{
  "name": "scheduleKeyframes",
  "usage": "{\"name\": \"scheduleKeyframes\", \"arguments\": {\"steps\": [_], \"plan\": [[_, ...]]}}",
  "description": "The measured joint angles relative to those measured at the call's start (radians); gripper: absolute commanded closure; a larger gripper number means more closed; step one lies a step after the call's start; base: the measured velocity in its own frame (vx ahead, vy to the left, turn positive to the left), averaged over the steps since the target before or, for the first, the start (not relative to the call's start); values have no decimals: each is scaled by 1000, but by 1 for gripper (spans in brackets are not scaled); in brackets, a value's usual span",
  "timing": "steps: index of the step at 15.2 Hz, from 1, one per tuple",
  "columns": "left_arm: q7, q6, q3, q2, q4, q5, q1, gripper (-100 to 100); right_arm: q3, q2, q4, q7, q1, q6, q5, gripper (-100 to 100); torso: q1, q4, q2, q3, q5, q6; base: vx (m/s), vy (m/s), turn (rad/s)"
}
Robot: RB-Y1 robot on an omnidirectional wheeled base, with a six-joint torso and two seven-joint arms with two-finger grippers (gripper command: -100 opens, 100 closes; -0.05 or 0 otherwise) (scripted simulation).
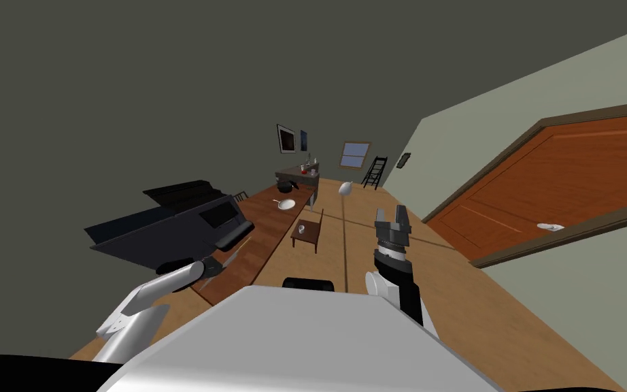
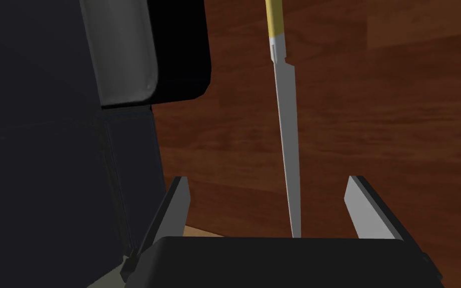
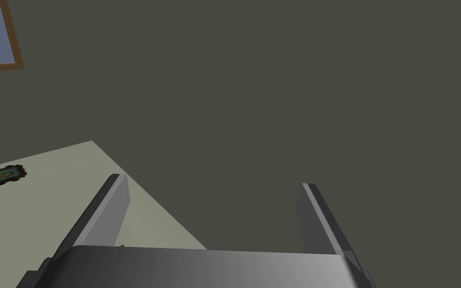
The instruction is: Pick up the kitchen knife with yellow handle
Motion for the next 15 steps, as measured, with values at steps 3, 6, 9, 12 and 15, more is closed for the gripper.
{"name": "scheduleKeyframes", "arguments": {"steps": [3,6,9,12,15], "plan": [[7,59,29,14,39,21,-11,-100,0,0,0,0,0,0,0,0,0,0,0,0,0,0,40,30,-126],[13,110,52,17,82,30,-26,-100,0,0,0,0,0,0,0,0,0,0,0,0,0,0,34,37,-115],[23,175,87,28,120,50,-37,-100,0,0,0,0,0,0,0,0,1,0,0,0,0,0,42,49,-145],[24,227,113,36,157,67,-45,-100,0,0,0,0,0,0,0,0,0,0,0,0,0,0,39,42,-122],[32,283,142,42,196,80,-58,-100,0,0,0,0,0,0,0,0,1,0,0,0,0,0,41,50,-159]]}}
